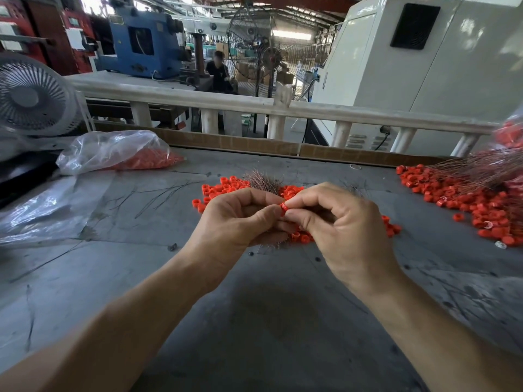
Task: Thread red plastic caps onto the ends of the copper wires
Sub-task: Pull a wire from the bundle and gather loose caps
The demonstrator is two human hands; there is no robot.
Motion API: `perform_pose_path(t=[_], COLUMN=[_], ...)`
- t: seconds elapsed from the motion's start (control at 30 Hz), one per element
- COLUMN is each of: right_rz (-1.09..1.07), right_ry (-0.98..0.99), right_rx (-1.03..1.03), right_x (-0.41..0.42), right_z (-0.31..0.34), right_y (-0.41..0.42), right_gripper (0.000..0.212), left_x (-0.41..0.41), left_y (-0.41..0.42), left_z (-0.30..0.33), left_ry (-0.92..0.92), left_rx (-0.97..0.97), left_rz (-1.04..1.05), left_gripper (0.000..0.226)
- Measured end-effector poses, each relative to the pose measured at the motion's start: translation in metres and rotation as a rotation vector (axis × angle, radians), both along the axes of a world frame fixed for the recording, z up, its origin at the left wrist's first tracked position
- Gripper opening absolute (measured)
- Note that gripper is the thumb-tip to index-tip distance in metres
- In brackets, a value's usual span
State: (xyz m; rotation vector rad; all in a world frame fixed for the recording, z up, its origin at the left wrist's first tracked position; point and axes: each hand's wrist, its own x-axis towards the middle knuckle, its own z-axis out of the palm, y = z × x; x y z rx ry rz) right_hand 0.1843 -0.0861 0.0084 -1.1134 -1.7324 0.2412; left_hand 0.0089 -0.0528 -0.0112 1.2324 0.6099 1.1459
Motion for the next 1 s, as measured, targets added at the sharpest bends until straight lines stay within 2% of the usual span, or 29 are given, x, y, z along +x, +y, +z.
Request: perform_pose_path(t=[0.23, 0.5, 0.63, 0.8, 1.0], right_rz=[-0.031, -0.019, -0.042, -0.068, -0.235], right_ry=[-0.105, -0.003, -0.047, -0.158, -0.305], right_rx=[0.098, 0.019, 0.008, 0.067, 0.189], right_x=[0.000, 0.000, -0.002, -0.004, -0.013], right_z=[0.001, 0.000, 0.000, -0.001, -0.007], right_y=[0.000, -0.002, -0.002, -0.002, -0.003], right_gripper=[0.009, 0.008, 0.009, 0.015, 0.016], left_x=[0.001, 0.002, 0.003, 0.003, 0.004], left_y=[0.000, -0.001, -0.002, -0.002, -0.004], left_z=[0.000, -0.001, -0.002, -0.002, 0.000], left_ry=[0.020, 0.051, 0.085, 0.040, -0.093], left_rx=[0.036, 0.084, 0.113, 0.000, -0.188], left_rz=[0.025, 0.052, 0.082, 0.068, -0.093], left_gripper=[0.010, 0.013, 0.020, 0.026, 0.016])
